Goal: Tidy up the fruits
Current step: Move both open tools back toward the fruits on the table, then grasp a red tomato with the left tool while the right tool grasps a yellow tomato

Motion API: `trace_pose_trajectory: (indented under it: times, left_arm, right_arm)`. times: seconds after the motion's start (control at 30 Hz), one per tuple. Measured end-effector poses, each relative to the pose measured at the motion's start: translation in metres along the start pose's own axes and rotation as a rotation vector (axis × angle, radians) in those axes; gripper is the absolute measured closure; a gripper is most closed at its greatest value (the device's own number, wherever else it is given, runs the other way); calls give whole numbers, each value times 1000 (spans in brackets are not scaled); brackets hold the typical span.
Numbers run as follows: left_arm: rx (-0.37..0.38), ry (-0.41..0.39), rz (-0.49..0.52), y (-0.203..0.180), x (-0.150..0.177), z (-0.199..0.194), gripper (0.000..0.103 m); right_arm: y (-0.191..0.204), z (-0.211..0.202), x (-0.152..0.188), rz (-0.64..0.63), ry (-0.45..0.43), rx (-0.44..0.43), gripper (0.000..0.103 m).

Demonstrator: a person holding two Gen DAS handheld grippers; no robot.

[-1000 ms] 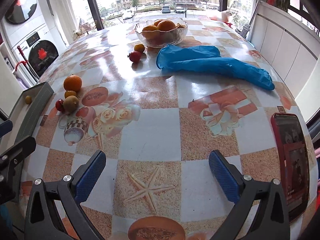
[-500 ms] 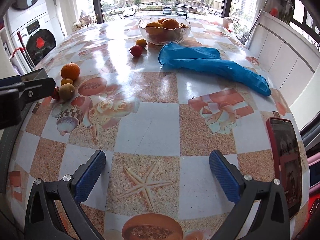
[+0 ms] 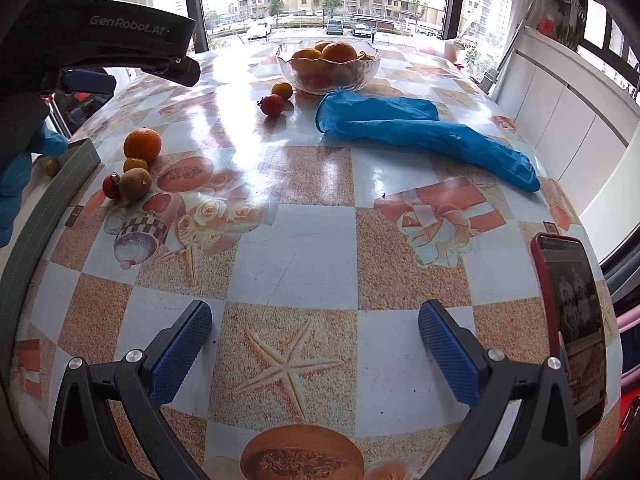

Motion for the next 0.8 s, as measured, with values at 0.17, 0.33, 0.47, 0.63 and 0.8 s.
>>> trace_pose_trajectory:
  times: [0.17, 0.33, 0.47, 0.63, 0.8]
  left_arm:
    - [23, 38, 32, -21, -11, 27, 7]
    - [45, 56, 73, -48, -13, 46, 27]
    - [46, 77, 64, -58, -13, 61, 27]
    - [46, 101, 74, -66, -9, 71, 43]
    - [64, 109, 66, -69, -6, 73, 74]
  right_arm:
    - [0, 0, 0, 0, -1, 0, 0]
    - [0, 0, 0, 0, -1, 0, 0]
    - [0, 0, 0, 0, 0, 0, 0]
    - [0, 1, 0, 0, -1, 0, 0]
    - [0, 1, 0, 0, -1, 0, 0]
Point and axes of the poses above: each gripper's, at about its wrist camera, not at the fingertips, and z roughly the way its jaws point, y to its left, x to its underside, the point moved 6 cm from there along z, roughly the way its jaws point, and after that the axes turned 10 degrees about -z, right-handed, at the moved point
